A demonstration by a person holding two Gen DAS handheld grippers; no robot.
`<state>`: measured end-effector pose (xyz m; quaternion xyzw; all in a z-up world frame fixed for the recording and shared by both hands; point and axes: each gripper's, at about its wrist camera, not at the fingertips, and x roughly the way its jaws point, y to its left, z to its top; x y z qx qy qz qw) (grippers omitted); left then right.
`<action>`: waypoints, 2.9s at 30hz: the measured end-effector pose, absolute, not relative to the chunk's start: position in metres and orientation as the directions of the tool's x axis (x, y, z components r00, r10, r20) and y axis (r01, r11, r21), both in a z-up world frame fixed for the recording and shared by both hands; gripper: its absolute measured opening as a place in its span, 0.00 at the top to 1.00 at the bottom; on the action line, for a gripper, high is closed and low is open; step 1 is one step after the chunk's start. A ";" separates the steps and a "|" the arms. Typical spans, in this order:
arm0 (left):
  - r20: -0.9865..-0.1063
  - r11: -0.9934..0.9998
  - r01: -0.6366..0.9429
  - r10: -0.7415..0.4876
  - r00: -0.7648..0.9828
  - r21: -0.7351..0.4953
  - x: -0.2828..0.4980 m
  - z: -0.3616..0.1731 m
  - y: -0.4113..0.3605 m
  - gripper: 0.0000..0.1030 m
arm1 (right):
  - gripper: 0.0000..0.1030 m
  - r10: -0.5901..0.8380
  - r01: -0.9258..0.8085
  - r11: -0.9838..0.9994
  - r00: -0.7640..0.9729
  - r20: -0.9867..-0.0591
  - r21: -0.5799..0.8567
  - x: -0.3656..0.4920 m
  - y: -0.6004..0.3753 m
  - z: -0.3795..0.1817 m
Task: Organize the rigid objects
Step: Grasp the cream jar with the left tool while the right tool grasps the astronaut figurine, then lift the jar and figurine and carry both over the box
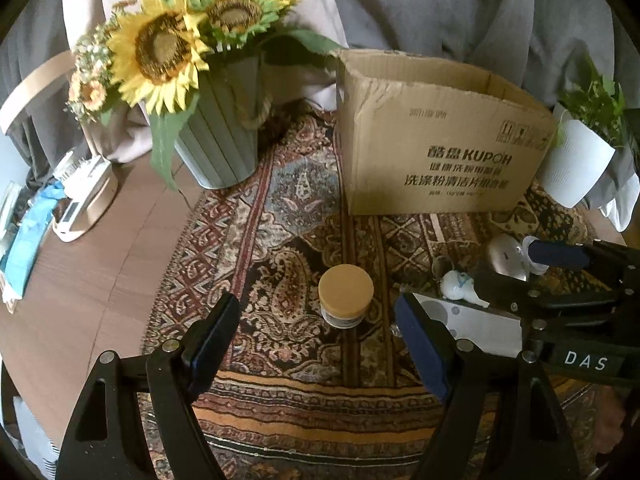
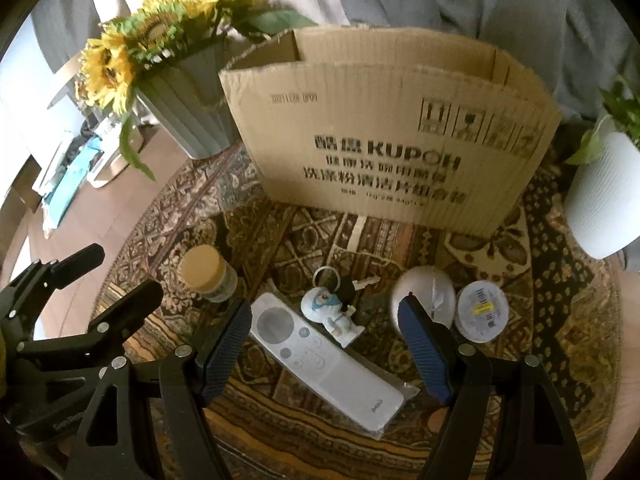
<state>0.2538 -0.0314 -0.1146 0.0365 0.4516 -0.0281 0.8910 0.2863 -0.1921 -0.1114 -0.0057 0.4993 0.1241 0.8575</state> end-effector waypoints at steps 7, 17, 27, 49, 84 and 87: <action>-0.820 0.995 0.099 -0.036 0.571 0.026 0.265 -0.133 -0.032 0.22 | 0.32 0.205 -0.215 0.969 0.438 -0.875 0.119 0.293 -0.190 -0.133; -0.839 0.994 0.114 -0.065 0.541 -0.004 0.281 -0.153 -0.034 0.25 | 0.44 0.216 -0.194 0.970 0.396 -0.892 0.149 0.305 -0.193 -0.157; -0.861 0.993 0.113 -0.086 0.502 -0.033 0.297 -0.169 -0.035 0.43 | 0.52 0.243 -0.178 0.966 0.354 -0.903 0.190 0.315 -0.190 -0.175; -0.838 0.989 0.115 -0.139 0.527 -0.092 0.283 -0.150 -0.046 0.61 | 0.58 0.267 -0.172 0.962 0.417 -0.869 0.213 0.305 -0.206 -0.157; -0.632 0.974 0.216 -0.209 0.746 -0.067 0.275 -0.025 -0.089 0.61 | 0.57 0.271 -0.142 0.959 0.704 -0.657 0.244 0.274 -0.252 -0.022; -0.611 0.974 0.217 -0.207 0.764 -0.058 0.279 -0.014 -0.093 0.61 | 0.57 0.261 -0.137 0.962 0.727 -0.636 0.238 0.274 -0.255 -0.011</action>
